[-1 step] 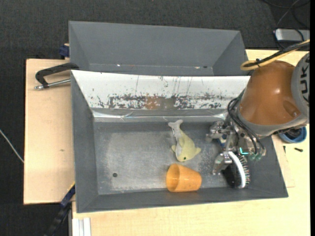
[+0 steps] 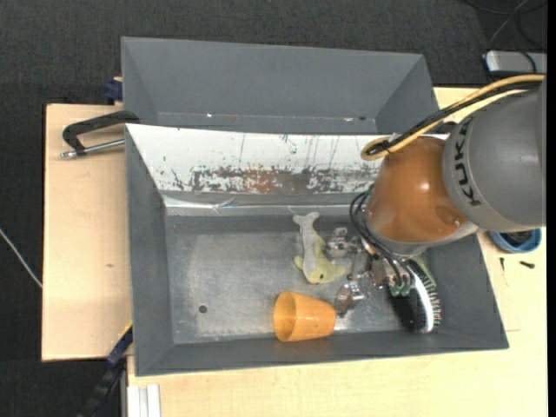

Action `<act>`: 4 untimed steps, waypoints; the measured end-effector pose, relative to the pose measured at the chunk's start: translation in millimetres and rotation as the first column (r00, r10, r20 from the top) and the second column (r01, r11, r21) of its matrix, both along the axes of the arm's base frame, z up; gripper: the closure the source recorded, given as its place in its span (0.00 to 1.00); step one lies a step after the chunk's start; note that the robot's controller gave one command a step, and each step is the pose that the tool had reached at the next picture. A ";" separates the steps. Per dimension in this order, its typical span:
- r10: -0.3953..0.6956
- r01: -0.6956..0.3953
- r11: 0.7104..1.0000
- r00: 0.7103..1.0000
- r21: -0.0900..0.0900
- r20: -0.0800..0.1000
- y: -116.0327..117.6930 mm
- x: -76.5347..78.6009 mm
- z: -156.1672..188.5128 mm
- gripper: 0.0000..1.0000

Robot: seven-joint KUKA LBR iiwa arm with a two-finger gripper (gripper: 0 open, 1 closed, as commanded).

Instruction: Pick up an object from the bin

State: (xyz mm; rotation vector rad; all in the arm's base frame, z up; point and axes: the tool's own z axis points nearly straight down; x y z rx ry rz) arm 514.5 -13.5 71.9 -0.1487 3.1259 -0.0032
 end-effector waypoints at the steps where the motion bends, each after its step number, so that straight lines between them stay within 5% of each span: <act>1: 0.053 -0.053 0.999 0.999 0.004 0.003 58.4 14.4 124.3 0.00; 2: 0.320 -0.320 0.947 0.947 0.003 0.000 39.9 32.0 0.7 0.00; 3: 0.321 -0.321 0.947 0.947 0.000 0.014 41.2 35.9 6.0 1.00; 4: 0.692 -0.692 0.722 0.722 -0.005 0.000 76.0 29.4 156.7 1.00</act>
Offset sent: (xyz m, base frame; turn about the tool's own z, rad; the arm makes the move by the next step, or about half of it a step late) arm 0.0111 0.0552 0.1188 -0.0487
